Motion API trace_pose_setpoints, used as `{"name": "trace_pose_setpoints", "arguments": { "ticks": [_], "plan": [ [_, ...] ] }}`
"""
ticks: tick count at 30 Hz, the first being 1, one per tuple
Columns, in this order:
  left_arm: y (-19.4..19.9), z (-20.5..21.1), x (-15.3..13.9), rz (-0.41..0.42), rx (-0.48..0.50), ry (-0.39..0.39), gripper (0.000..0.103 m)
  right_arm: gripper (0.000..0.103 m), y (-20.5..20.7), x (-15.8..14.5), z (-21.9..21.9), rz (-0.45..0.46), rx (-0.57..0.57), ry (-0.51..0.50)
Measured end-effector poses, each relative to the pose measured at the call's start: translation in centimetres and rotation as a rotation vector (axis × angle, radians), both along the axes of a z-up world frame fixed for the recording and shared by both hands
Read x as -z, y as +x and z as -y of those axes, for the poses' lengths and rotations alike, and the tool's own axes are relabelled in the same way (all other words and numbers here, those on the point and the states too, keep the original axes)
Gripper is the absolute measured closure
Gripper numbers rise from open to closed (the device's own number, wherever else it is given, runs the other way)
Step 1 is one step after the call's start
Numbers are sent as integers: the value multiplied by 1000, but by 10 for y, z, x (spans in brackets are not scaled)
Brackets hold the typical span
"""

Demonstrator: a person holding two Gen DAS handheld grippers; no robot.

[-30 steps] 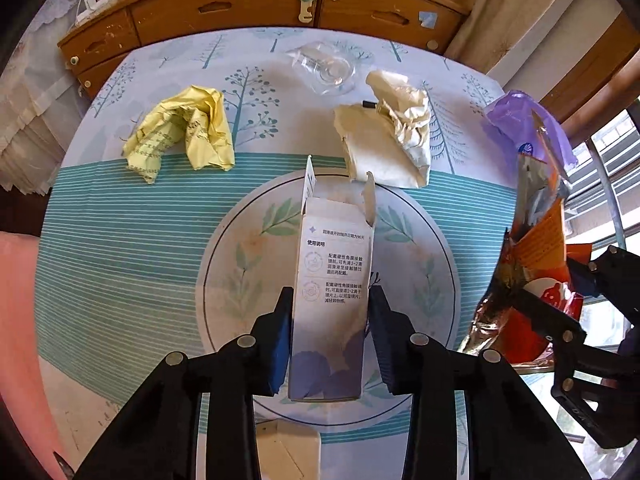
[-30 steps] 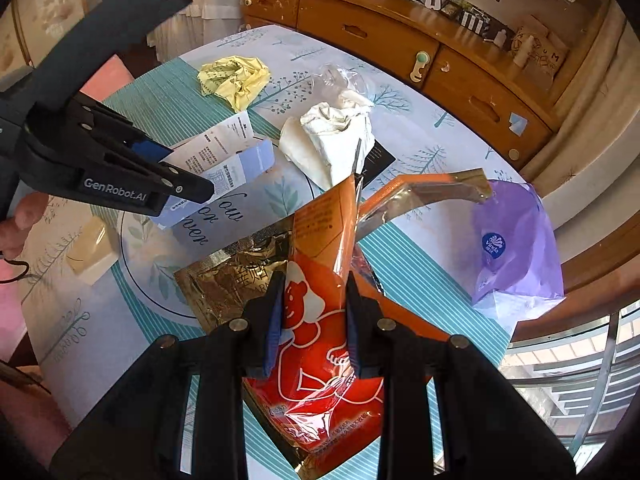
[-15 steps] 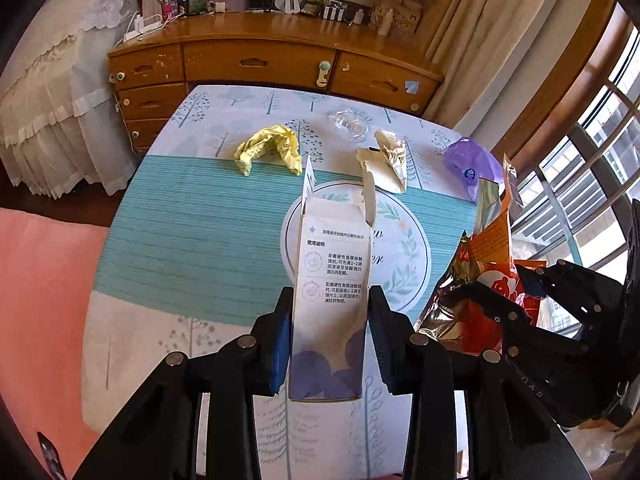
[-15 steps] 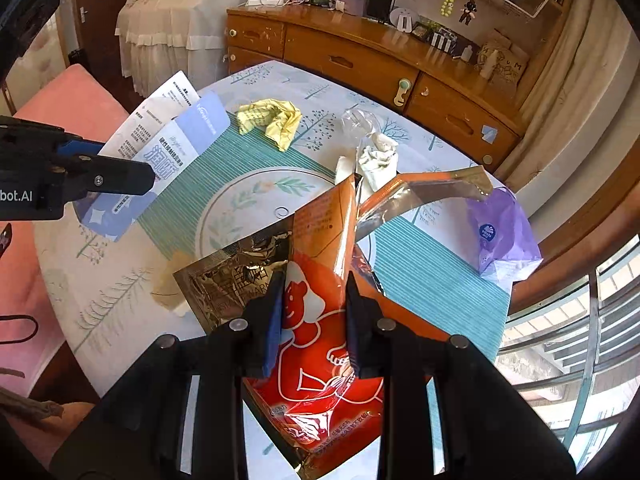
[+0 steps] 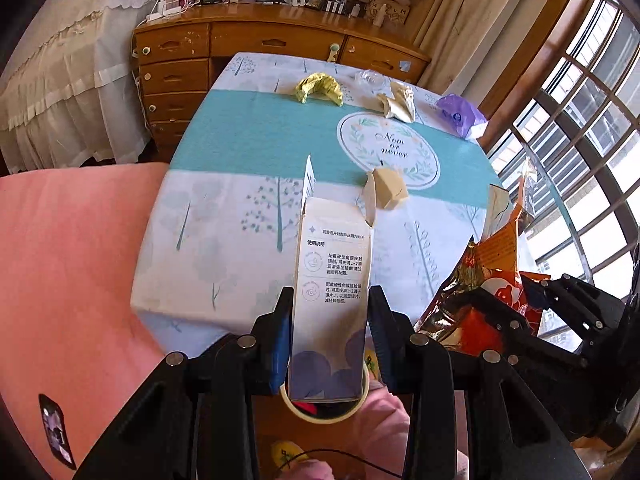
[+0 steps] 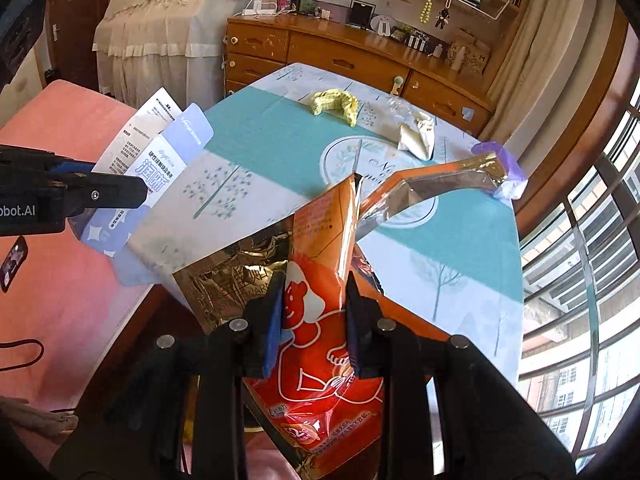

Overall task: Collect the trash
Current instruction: 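Carry the white carton and red snack bag down over the bin with both tools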

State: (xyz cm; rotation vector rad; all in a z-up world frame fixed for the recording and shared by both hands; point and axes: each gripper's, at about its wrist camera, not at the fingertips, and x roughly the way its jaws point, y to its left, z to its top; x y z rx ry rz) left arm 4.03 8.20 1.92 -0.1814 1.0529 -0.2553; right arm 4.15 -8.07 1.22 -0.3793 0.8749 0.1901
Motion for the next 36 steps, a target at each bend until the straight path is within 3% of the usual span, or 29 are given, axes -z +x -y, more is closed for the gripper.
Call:
{"name": "trace_pose_setpoints", "arguments": {
  "ticks": [9,21,31,36],
  "plan": [
    [-70,-27,79,-154,-25,-38,68,80,-78,77,-41,-180,11,-72],
    [-77,28,231,-294,33,-36,68,80,-123,212,-5,-317,135,-135],
    [-65,72,364,-371,46,-67,68,79,-124,348,21,-333,319,-136],
    [-60,94,421,-377,76,-30,67,79,-128,402,31,-333,384,-116]
  ]
}}
